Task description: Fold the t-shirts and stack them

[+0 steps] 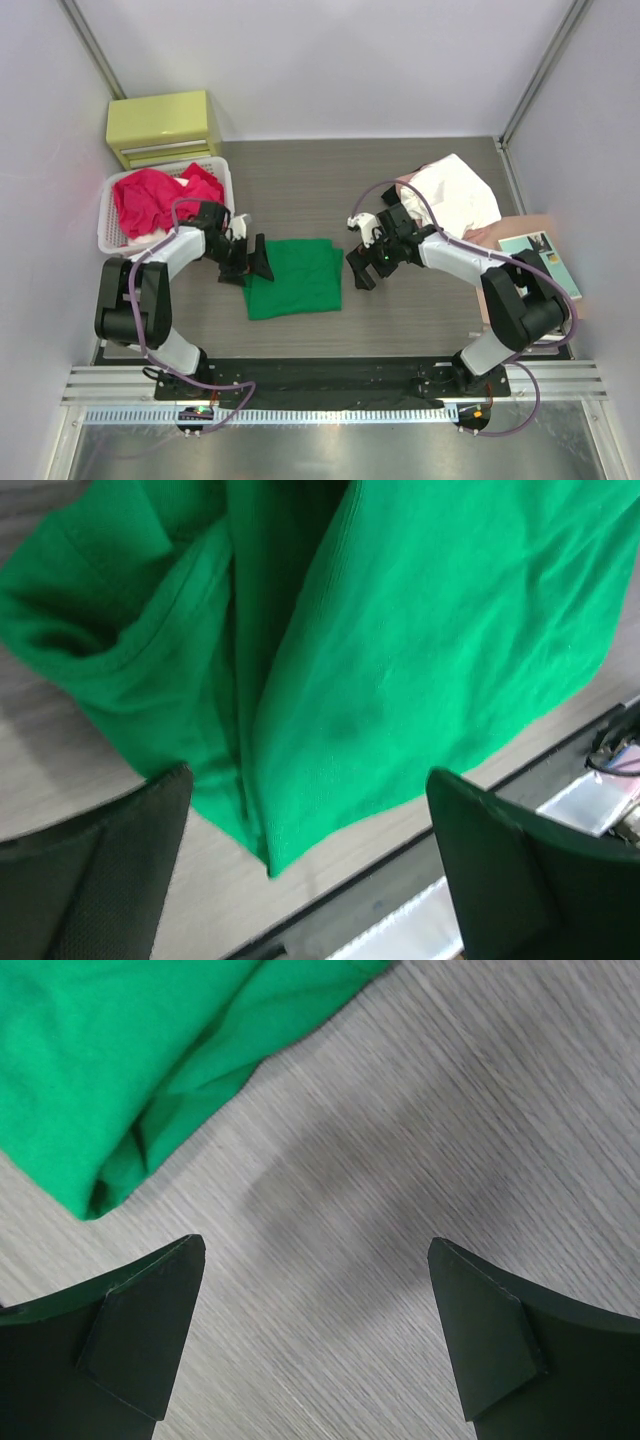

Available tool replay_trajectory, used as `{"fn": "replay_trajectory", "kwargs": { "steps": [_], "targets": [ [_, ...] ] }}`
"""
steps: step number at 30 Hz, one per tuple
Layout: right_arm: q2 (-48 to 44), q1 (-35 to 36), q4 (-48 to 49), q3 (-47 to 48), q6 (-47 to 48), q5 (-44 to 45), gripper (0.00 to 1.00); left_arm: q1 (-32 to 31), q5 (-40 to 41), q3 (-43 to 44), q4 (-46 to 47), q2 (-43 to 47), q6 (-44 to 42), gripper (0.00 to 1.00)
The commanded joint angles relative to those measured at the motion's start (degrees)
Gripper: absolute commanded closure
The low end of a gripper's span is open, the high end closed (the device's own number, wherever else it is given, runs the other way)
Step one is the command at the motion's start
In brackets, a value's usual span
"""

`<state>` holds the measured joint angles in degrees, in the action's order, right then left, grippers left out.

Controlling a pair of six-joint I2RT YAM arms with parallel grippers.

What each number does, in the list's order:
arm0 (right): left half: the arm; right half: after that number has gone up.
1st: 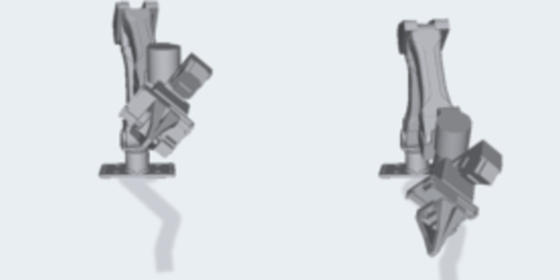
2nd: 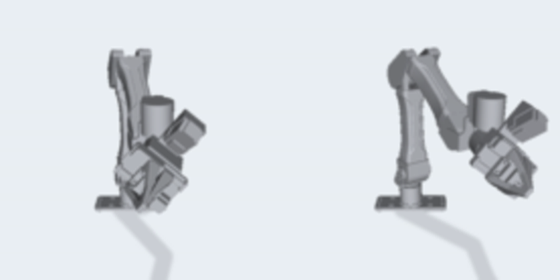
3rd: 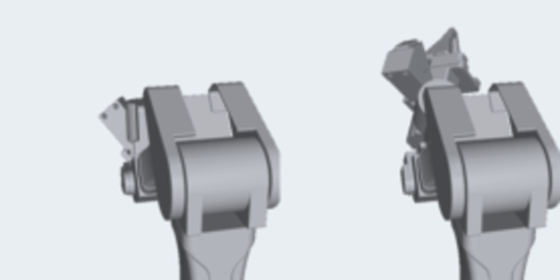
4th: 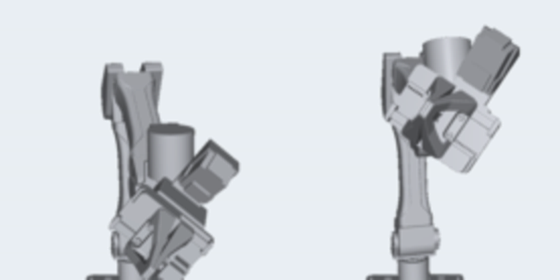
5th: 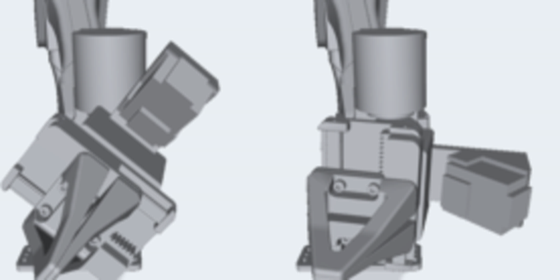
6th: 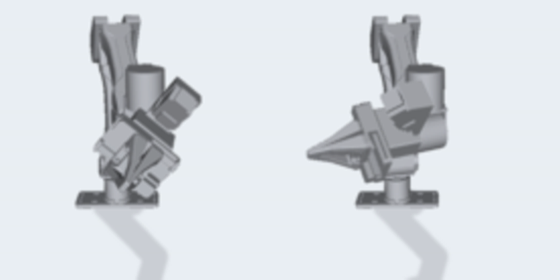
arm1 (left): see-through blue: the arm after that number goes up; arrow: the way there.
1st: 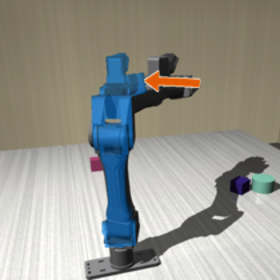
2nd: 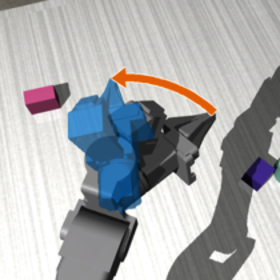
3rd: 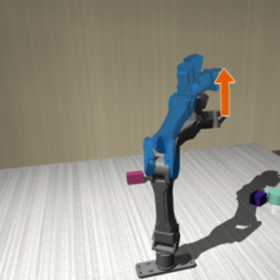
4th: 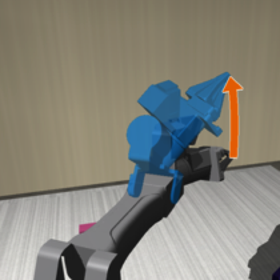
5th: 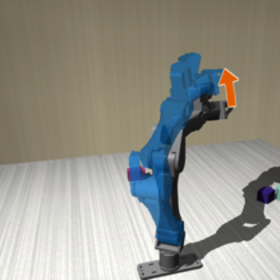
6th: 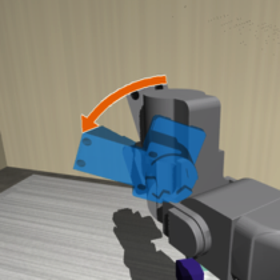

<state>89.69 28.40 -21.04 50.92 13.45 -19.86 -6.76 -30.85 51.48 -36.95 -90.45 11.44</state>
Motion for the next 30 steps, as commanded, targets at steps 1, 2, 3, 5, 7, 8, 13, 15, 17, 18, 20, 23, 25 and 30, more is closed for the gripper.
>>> {"fn": "replay_trajectory", "kwargs": {
  "steps": [1,2,3,5,7,8,13,15,17,18,20,23,25,30],
  "targets": [
    [0.57,-0.1,2.58,1.2,-0.62,3.5,0.0,0.17,3.6,-0.07,0.39,1.77,2.27,0.0],
    [1.62,-0.19,2.67,1.38,-0.53,3.42,0.0,0.26,4.48,0.11,0.3,2.73,2.27,0.0],
    [2.06,-0.1,2.67,1.47,-0.62,3.51,0.0,0.26,5.27,0.11,0.39,3.18,2.36,0.0],
    [3.2,-0.1,3.19,2.17,-0.88,2.29,0.0,0.26,5.28,0.28,0.39,3.53,2.01,0.0],
    [3.3,-0.1,3.02,2.87,-0.97,-2.79,0.0,0.26,3.35,0.72,0.12,3.97,0.78,0.0],
    [3.21,-0.19,2.93,3.4,-0.8,-4.91,0.0,0.26,2.3,0.72,0.04,3.8,0.51,0.0],
    [5.93,-0.1,2.05,6.56,-1.59,-8.45,0.0,0.26,-0.01,2.39,-2.67,0.99,-1.33,0.0],
    [5.67,-0.1,2.31,6.21,-1.24,-8.0,0.0,0.26,4.81,3.62,-3.57,1.94,-1.51,0.0],
    [4.88,-0.19,2.58,5.34,-0.89,-7.74,0.0,0.17,7.56,3.36,-3.66,4.84,-1.42,0.0],
    [4.97,-0.19,2.58,5.25,-0.71,-7.65,0.0,0.17,7.47,2.49,-3.31,5.63,-1.07,0.0],
    [5.32,-0.1,2.49,5.07,-0.62,-7.65,0.0,0.26,8.08,1.96,-2.61,6.95,-0.46,0.0],
    [5.76,-0.1,2.67,5.07,-0.71,-7.65,0.0,0.26,9.13,1.78,-2.25,7.14,-0.02,0.0],
    [5.85,-0.1,3.02,5.51,-0.88,-7.22,0.0,0.26,10.63,2.48,-2.25,5.91,0.16,0.0],
    [7.25,-0.1,3.46,7.09,-1.76,-7.38,0.0,0.17,13.01,5.2,-3.13,-1.81,0.42,0.0]
  ]
}}
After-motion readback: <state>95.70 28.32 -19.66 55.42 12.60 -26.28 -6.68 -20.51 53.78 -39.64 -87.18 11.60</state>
